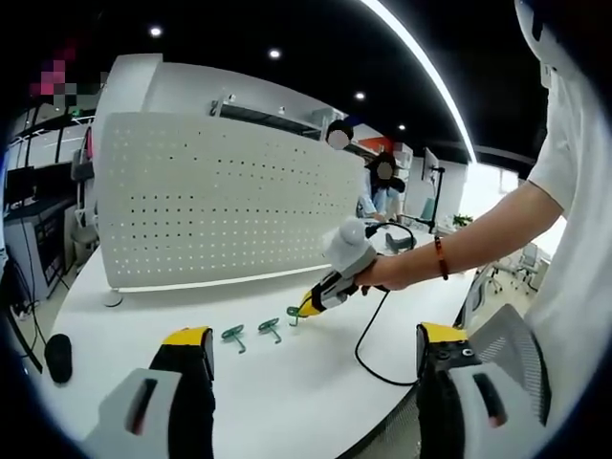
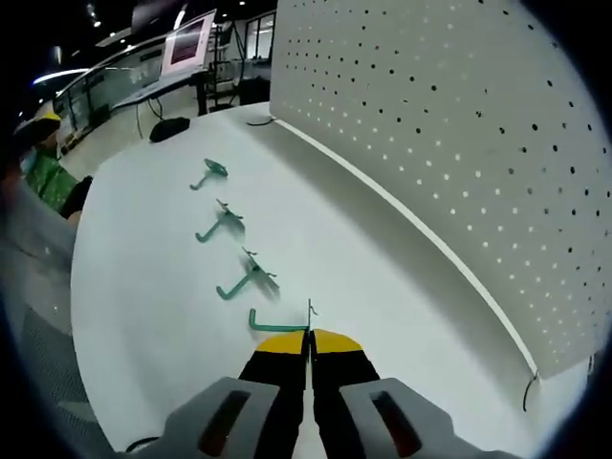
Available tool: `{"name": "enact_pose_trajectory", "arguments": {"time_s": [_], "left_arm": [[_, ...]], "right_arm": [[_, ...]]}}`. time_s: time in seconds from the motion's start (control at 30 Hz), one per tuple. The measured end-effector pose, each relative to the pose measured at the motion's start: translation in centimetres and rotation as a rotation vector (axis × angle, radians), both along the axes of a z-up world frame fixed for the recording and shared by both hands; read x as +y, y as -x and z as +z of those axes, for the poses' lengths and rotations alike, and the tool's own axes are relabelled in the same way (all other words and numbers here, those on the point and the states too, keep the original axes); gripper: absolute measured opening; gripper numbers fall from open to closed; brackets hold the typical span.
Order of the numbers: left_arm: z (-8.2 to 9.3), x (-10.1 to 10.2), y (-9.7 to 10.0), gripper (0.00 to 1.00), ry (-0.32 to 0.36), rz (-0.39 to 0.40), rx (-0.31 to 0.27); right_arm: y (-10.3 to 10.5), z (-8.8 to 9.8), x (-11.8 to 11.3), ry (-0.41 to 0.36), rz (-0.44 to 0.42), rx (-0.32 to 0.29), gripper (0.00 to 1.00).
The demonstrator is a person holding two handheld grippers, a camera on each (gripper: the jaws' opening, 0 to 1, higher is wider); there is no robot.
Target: Insert the hook assembly into the mounting plate slot until the hook locks in place.
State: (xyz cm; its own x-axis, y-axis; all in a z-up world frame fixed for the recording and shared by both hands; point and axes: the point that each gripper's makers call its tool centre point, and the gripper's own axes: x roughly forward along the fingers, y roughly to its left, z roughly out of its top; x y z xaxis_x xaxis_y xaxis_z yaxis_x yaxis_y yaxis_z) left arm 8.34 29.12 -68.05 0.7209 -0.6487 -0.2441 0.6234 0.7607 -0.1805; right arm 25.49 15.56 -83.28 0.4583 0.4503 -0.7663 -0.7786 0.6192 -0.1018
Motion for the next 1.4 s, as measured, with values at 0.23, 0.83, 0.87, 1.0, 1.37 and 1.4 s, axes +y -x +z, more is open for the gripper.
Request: {"name": "enact_pose_trajectory", "arguments": {"time_s": [0.23, 0.83, 0.87, 1.0, 1.37, 1.4], "left_arm": [[0.3, -0.4, -0.2, 0.89, 0.005, -0.018, -0.01], [0.7, -1.1, -0.2, 0.87, 0.036, -0.046, -0.009], [0.8, -1.1, -0.2, 0.87, 0.035, -0.048, -0.01], [0.9, -1.2, -0.3, 0.87, 0.036, -0.047, -0.013], [1.2, -1.2, -1.0, 0.87, 0.034, -0.041, -0.011], [1.2, -1.3, -1.1, 0.87, 0.035, -0.043, -0.011]], "right_arm": [[-0.2, 1.4, 0.0, -0.033, -0.017, -0.042, 0.0], [0.7, 4.8, 0.3, -0.125, -0.074, -0.115, 0.0], [0.8, 4.9, 0.3, -0.133, -0.078, -0.115, 0.0], [1.0, 5.7, 0.5, -0.15, -0.077, -0.128, 0.0], [1.4, 8.1, 0.5, -0.203, -0.098, -0.18, 0.0], [1.5, 8.3, 0.5, -0.203, -0.1, -0.184, 0.0]]}}
